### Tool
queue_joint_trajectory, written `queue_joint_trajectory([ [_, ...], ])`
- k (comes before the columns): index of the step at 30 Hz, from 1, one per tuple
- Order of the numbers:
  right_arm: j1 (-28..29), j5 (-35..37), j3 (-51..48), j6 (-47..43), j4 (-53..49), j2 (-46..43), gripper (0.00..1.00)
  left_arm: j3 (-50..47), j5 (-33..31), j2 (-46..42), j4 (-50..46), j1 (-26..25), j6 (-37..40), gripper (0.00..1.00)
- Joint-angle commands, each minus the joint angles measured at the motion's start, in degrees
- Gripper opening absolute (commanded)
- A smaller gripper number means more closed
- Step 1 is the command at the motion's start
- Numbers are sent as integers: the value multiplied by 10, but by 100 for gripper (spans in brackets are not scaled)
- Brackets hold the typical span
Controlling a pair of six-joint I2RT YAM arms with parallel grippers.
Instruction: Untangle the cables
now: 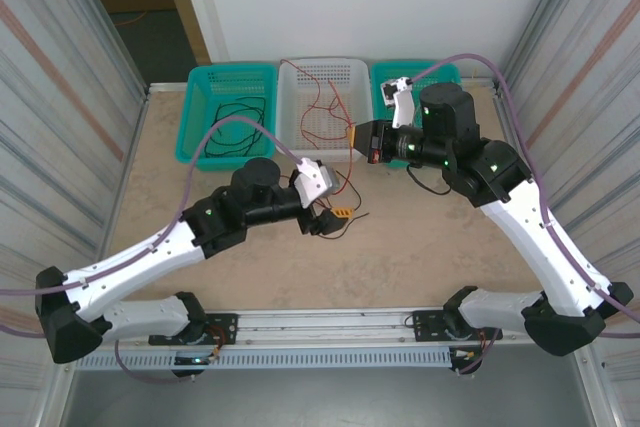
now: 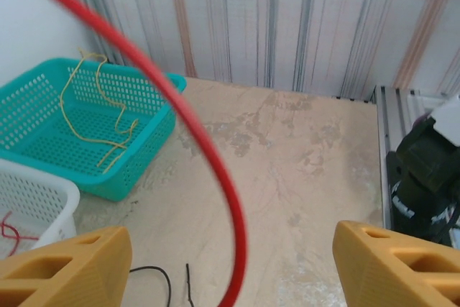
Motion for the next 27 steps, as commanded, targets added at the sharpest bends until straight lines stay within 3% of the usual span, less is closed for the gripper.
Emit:
queue_joint_trajectory([
  [1,-5,-28,-1,6,18,-8,0,-1,-29,4,13,-2,63,71],
  [5,-14,-32,-9,14,27,-16,0,-4,-30,9,15,-2,51,61],
  [10,-29,-41,-21,26,43,-26,0,-4,-23,16,9,-2,16,40],
  [14,-35,-41,-26,29,46,-29,0,-13,-17,8,21,-3,-10,33],
  [20,-37,-42,-30,35,57,-37,0,-23,-15,6,28,-2,-37,16],
  [23,-35,-50,-42,40,77,-49,0,-30,-34,9,41,-3,-62,2],
  [27,-25,-56,-86,57,139,-83,0,-20,-90,30,43,13,-150,0],
])
